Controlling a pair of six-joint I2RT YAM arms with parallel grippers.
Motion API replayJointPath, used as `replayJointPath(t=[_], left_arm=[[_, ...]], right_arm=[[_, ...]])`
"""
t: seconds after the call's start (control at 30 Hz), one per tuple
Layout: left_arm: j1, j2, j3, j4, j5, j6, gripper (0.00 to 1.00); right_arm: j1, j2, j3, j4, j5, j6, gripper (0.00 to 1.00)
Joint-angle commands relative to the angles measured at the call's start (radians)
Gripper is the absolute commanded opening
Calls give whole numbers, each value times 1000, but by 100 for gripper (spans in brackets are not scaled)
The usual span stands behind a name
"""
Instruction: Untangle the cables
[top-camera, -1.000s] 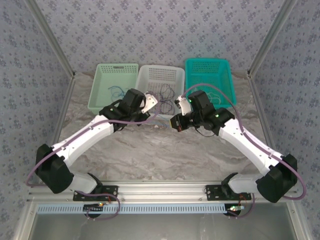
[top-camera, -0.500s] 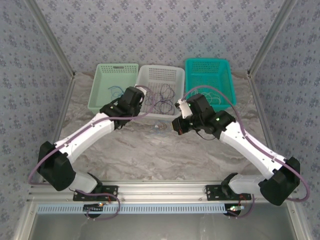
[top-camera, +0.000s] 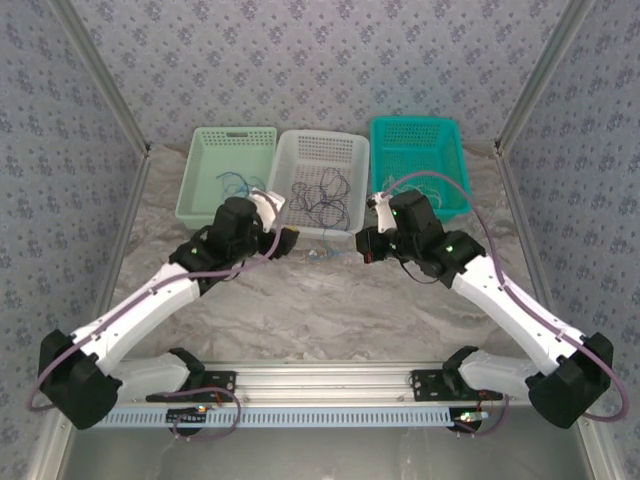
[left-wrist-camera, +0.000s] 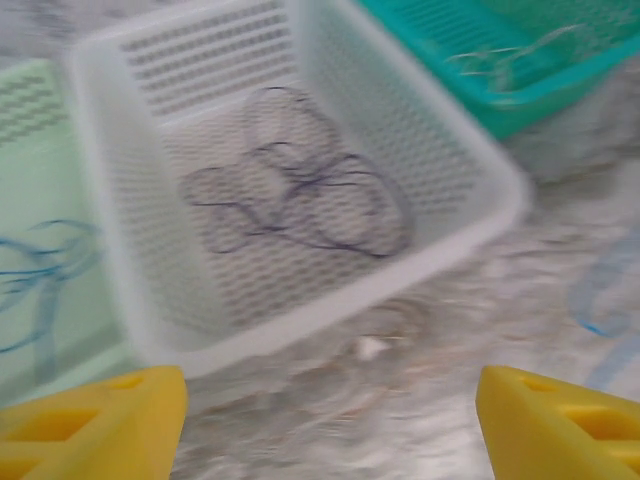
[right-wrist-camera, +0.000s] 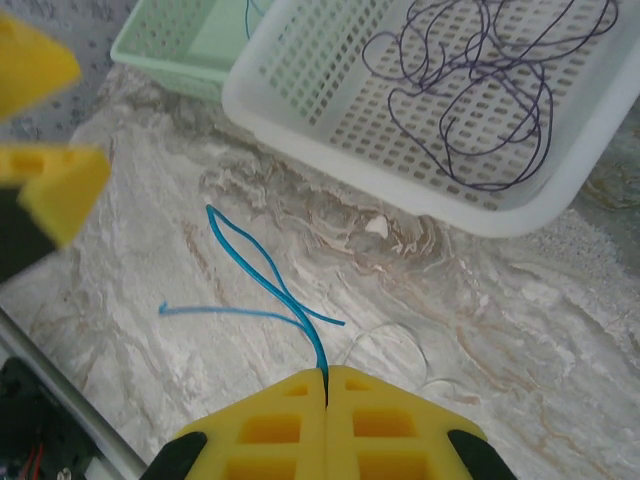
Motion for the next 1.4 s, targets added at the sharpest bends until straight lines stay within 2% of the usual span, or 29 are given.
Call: replayJointPath(t=[0.0, 0.13, 0.23, 0.37, 0.53, 0.73, 0.93, 1.0, 1.13, 1.23, 1.3, 1.37], left_arm=[[2, -50, -74, 162, 278, -119, 76], [2, -68, -149, 236, 369, -182, 77], [-4, -50, -161, 260, 386, -206, 78], [-12, -38, -154, 261, 338, -194, 81], [-19, -66, -149, 249, 203, -172, 85], [-20, -50, -136, 221, 191, -151, 85], [-21, -17, -136, 271, 193, -166, 82], [-21, -5, -136, 299, 194, -174, 76], [-22, 14, -135, 342, 210, -188, 55], [-24, 14, -140, 374, 218, -197, 37], [-26, 8, -142, 385, 224, -193, 19], [-27, 5, -136, 371, 233, -186, 8]], right_arm=[[-8, -31, -10, 93, 30, 42, 0], [-13, -32, -17, 133, -1, 68, 0], [-14, -28, -24, 166, -20, 85, 0], [-11, -25, -27, 178, -40, 93, 0], [-10, -37, -28, 165, -45, 93, 0], [-9, -34, -28, 185, -76, 107, 0], [-5, -27, -34, 210, -114, 113, 0], [-2, -25, -39, 215, -127, 113, 0], [-1, -31, -57, 234, -135, 123, 0], [1, -32, -70, 247, -148, 131, 0], [2, -29, -79, 248, -147, 132, 0], [1, -33, -91, 253, -138, 136, 0]])
